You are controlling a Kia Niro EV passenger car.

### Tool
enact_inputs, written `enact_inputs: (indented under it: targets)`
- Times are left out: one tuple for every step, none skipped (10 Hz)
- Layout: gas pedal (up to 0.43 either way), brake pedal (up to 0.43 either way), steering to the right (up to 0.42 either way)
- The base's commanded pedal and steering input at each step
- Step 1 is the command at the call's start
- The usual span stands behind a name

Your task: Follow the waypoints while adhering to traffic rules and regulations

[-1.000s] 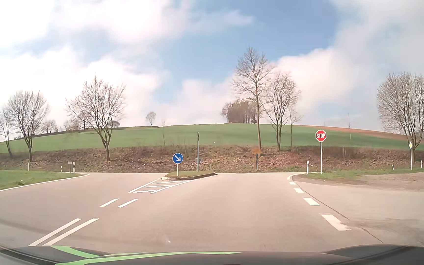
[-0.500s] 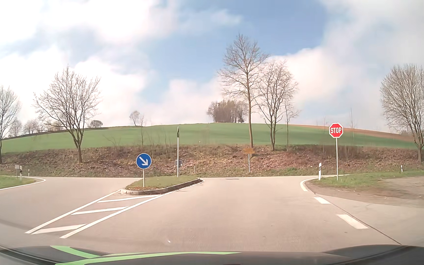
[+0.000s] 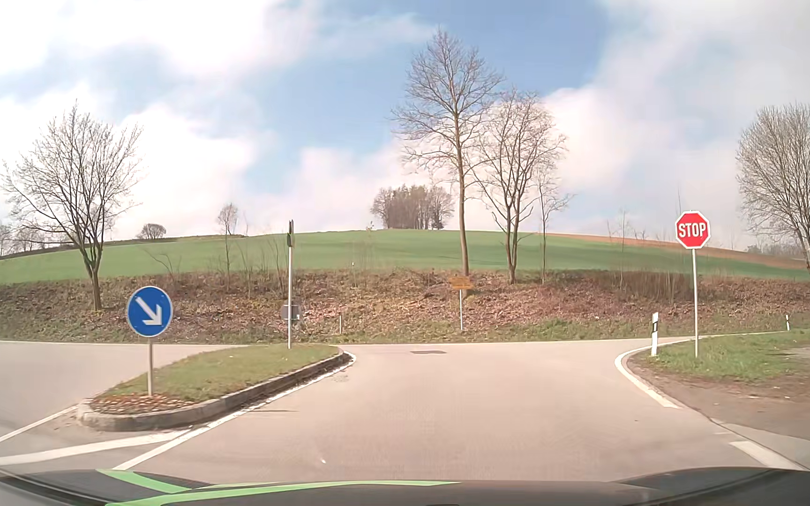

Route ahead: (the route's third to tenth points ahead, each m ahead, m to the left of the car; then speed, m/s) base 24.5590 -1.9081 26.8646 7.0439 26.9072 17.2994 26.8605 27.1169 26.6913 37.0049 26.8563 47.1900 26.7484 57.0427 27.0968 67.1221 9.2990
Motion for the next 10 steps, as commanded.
enact_inputs:
  targets:
    - [0.0,0.268,0.033]
    - [0.0,0.268,0.03]
    - [0.0,0.268,0.026]
    - [0.0,0.268,0.024]
    - [0.0,0.268,0.021]
    - [0.0,0.274,0.019]
    - [0.0,0.274,0.013]
    - [0.0,0.268,0.006]
    - [0.0,0.274,0.0]
    - [0.0,0.268,-0.006]
